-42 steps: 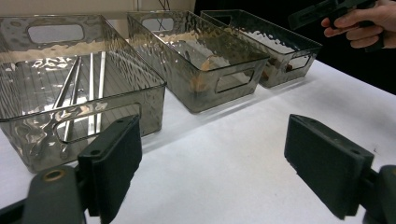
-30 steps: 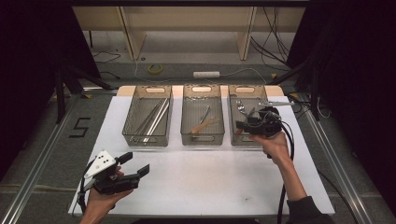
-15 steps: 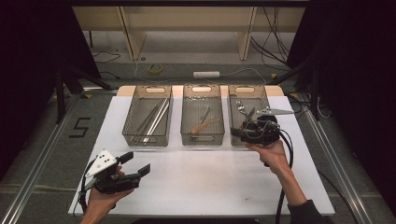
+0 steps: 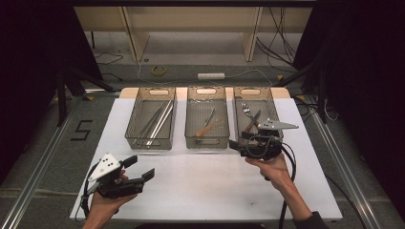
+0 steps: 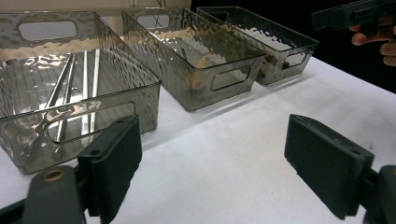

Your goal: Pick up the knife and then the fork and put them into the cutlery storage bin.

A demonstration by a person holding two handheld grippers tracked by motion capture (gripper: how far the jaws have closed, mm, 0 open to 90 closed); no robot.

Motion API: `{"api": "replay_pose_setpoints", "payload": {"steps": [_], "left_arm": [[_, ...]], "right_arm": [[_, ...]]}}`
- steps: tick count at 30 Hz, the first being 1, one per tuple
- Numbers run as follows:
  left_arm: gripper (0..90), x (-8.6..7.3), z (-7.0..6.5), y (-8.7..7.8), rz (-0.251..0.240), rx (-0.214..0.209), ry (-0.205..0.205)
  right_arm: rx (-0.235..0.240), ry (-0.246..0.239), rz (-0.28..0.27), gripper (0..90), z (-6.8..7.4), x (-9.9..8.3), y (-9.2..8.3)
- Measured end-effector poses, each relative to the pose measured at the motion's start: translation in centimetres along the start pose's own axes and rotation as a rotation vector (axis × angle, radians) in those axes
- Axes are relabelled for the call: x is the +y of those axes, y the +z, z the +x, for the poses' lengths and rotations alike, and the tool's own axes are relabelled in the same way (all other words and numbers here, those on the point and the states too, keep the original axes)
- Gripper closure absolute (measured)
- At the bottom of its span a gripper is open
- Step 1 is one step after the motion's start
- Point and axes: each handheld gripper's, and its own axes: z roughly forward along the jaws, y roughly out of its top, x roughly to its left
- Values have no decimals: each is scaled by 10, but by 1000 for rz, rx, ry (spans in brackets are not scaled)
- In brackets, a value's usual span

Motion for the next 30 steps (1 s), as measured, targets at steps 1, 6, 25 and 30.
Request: {"api": "replay_pose_setpoints", "payload": {"steps": [1,6,25,30], "left_arm": [[185,0,0,0,-1,-1,0],[184,0,0,-1,0,-4,-1],[182,-1,0,0,7,-9,5],[182,-1,0,0,9,-13,4]], "right_arm": [[3,-6,-5,301,2,-2,0],[14,-25,-16,280,11,-9,-2],[48,-87,-54,268,33,-43,-14],[35,-105,-48,267,34,-52,-18]]}}
